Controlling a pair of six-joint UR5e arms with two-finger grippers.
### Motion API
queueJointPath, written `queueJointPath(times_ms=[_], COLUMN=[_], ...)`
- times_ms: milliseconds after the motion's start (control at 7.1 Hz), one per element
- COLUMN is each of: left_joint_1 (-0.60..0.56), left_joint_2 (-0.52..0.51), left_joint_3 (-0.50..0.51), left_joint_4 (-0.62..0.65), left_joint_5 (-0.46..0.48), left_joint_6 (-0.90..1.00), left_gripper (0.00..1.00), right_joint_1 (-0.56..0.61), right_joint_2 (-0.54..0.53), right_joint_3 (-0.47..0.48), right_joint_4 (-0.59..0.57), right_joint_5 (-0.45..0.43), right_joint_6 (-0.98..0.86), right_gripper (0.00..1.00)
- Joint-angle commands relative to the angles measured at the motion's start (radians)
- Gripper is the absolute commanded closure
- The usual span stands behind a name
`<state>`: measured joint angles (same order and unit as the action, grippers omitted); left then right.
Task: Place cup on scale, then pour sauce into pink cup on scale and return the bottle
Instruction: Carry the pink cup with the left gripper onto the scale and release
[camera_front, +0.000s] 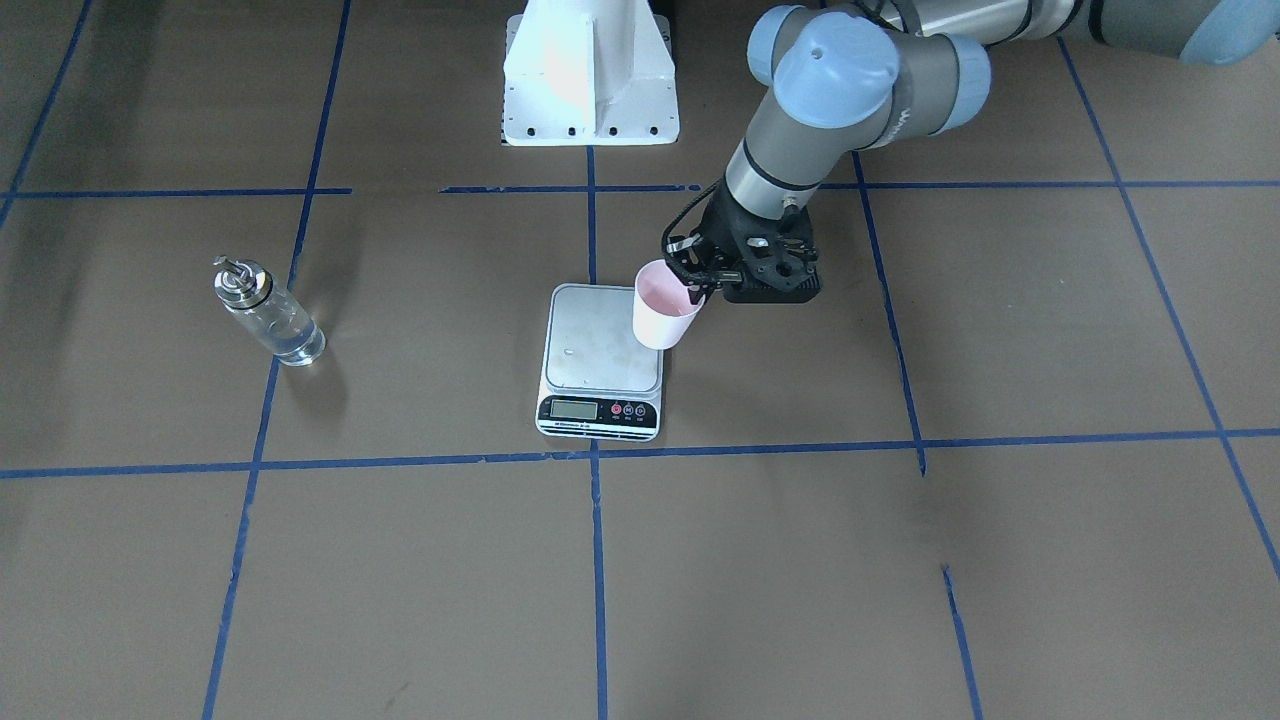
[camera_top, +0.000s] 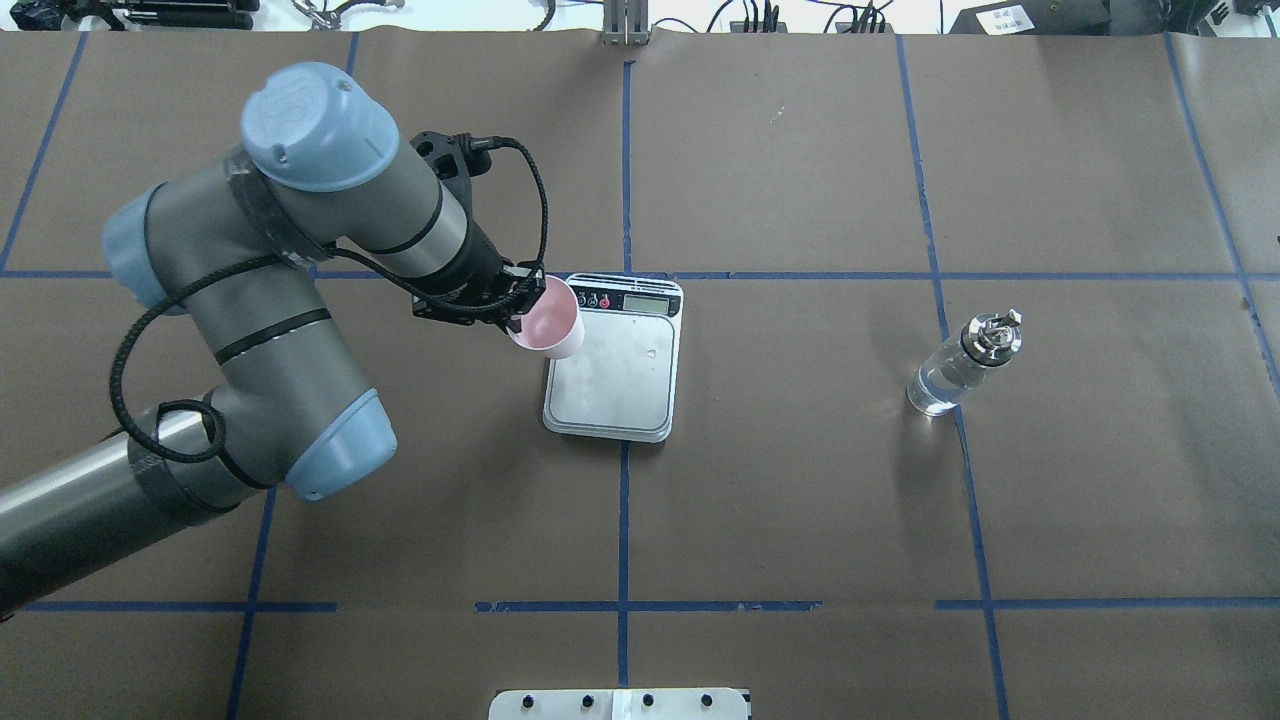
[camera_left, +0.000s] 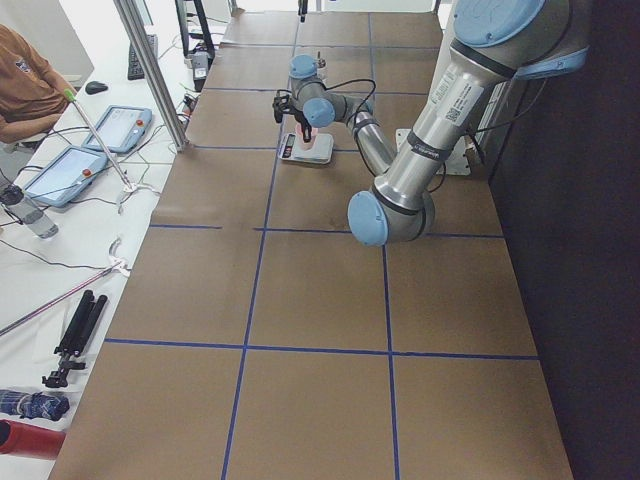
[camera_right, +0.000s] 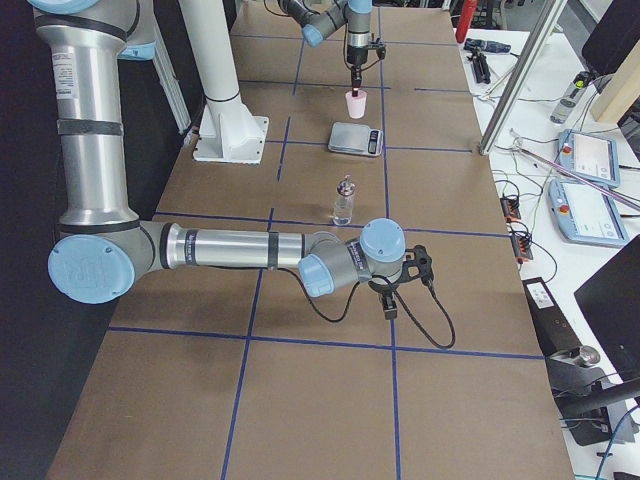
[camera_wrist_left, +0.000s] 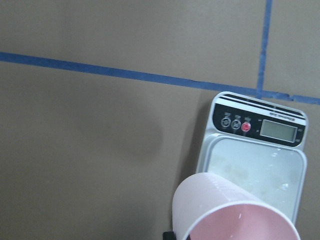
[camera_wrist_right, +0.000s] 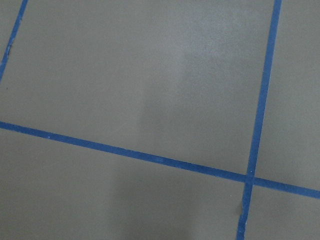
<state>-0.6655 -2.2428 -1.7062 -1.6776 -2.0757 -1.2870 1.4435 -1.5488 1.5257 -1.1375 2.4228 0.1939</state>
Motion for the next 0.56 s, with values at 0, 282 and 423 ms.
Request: queueJointPath(times_ms=[0, 282, 423], left_joint_1=[0.041, 0.049, 0.05], left_joint_2=[-0.105, -0.115, -0.115], left_joint_3=[0.126, 0.14, 0.14], left_joint_4=[0.018, 0.019, 0.018], left_joint_5=[0.043, 0.046, 0.046], left_joint_6=[-0.04, -0.04, -0.04], left_gripper=[1.0, 1.0, 1.0], right_joint_1=[0.0, 0.0, 0.0], right_joint_2=[-0.016, -0.024, -0.025], right_joint_3=[-0.001, -0.001, -0.001], right_joint_4=[0.024, 0.033, 0.033], right_joint_5=[0.015, 0.019, 0.028], right_joint_6=[0.001, 0.002, 0.004], right_gripper=[0.0, 0.0, 0.0])
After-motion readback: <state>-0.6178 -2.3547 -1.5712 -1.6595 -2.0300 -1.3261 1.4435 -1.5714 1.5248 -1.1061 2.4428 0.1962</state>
